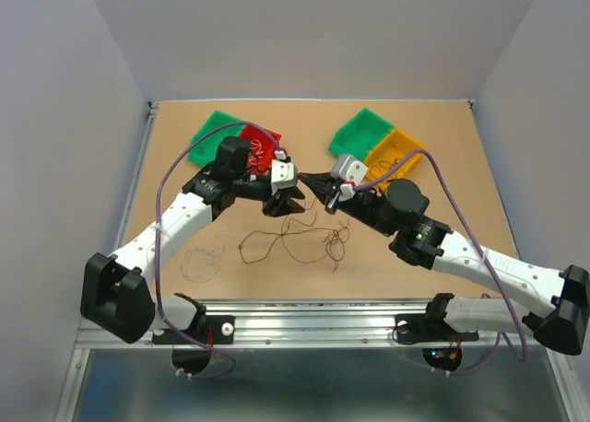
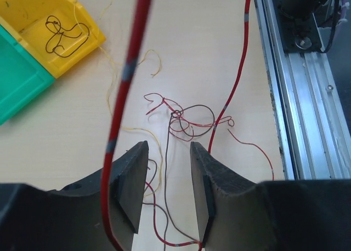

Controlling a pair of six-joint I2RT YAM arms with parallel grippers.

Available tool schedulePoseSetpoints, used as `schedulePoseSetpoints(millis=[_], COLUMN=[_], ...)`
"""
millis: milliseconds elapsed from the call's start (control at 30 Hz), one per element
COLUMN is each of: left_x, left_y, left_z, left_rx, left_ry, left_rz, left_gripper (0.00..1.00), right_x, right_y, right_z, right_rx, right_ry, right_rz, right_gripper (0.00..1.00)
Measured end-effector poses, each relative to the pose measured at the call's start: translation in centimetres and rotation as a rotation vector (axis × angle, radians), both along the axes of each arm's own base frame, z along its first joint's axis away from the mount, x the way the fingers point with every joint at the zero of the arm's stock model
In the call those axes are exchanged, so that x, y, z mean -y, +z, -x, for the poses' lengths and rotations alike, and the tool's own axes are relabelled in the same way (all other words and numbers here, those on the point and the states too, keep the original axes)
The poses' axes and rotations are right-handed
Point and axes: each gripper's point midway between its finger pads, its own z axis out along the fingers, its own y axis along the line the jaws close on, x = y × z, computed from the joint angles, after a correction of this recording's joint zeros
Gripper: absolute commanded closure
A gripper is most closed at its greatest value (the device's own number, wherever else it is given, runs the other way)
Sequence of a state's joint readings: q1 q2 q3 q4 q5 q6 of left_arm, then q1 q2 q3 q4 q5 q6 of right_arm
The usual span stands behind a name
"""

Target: Untangle the cables

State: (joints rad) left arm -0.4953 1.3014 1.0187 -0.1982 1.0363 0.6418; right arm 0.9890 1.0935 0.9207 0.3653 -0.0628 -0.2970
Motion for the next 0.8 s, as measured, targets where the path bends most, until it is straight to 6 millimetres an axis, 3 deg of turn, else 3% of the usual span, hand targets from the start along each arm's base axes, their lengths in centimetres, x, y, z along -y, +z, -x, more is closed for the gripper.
schedulePoseSetpoints(millis=[167,400,800], left_x=[0.0,-0.4,-0.4], left_y=[0.7,2.8,1.6], left_z=[-0.8,-0.3,1.0], left_rx=[0.015,0.054,-0.016], left_ry=[0.053,0.088,0.023], left_rz=[0.014,0.055,-0.018], left_gripper=[0.51,0.49,0.48], right_x=[0.0,0.0,-0.2], right_y=[-0.5,-0.8,-1.5], right_z=[0.0,-0.2,-0.3], right_rx=[-0.015,-0.021,-0.009], right_ry=[0.002,-0.01,-0.007], right_rz=[0.015,0.022,0.059], right_gripper=[1.0,0.99,0.99])
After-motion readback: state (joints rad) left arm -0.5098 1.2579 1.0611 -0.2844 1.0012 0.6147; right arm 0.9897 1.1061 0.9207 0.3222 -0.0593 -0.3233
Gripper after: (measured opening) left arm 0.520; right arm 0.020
